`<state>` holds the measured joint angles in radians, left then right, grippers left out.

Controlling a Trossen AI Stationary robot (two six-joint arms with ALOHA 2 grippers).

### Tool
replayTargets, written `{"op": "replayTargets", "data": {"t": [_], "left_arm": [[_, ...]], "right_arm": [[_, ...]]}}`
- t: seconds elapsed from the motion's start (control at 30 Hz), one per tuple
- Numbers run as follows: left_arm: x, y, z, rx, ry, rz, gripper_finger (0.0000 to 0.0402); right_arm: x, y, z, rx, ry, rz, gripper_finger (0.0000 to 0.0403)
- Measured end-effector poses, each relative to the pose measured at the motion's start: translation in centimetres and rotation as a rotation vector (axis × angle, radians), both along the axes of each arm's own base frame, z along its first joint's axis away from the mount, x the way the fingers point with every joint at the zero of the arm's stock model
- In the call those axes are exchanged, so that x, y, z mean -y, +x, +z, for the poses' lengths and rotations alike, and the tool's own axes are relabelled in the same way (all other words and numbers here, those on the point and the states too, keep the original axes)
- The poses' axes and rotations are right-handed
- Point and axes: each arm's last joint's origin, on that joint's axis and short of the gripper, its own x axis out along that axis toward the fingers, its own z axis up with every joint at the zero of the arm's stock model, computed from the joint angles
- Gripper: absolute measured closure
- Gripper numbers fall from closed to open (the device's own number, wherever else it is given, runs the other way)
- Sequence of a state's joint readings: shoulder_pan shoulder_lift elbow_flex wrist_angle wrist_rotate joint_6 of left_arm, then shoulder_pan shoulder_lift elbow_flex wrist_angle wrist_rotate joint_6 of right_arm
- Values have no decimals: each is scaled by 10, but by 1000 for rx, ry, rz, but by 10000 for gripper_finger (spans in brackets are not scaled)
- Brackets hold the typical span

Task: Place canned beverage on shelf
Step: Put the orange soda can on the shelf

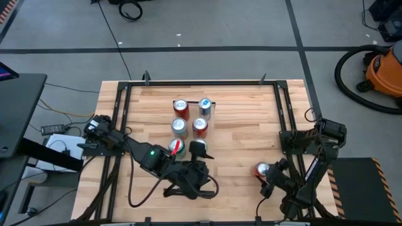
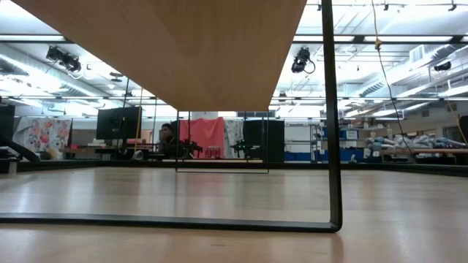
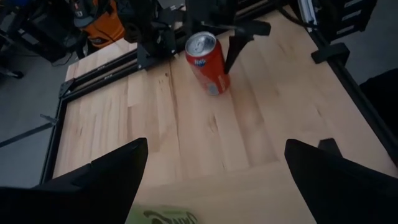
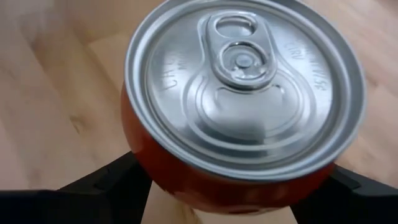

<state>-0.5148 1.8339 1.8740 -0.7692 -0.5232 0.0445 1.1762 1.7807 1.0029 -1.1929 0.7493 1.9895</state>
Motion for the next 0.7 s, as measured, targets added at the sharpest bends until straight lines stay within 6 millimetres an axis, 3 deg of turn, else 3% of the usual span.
{"op": "replayTargets", "data": {"t": [0.2, 0.4, 0.7], "left_arm": [[4, -4, -1, -13, -10, -1, 11], [14, -9, 3, 9, -5, -33, 11], [22, -23, 21, 95, -65, -52, 11]], "right_arm": [[-6, 5, 12, 48, -66, 95, 90], [-9, 18, 41, 87, -76, 193, 90], [-9, 55, 86, 141, -67, 419, 88]]}}
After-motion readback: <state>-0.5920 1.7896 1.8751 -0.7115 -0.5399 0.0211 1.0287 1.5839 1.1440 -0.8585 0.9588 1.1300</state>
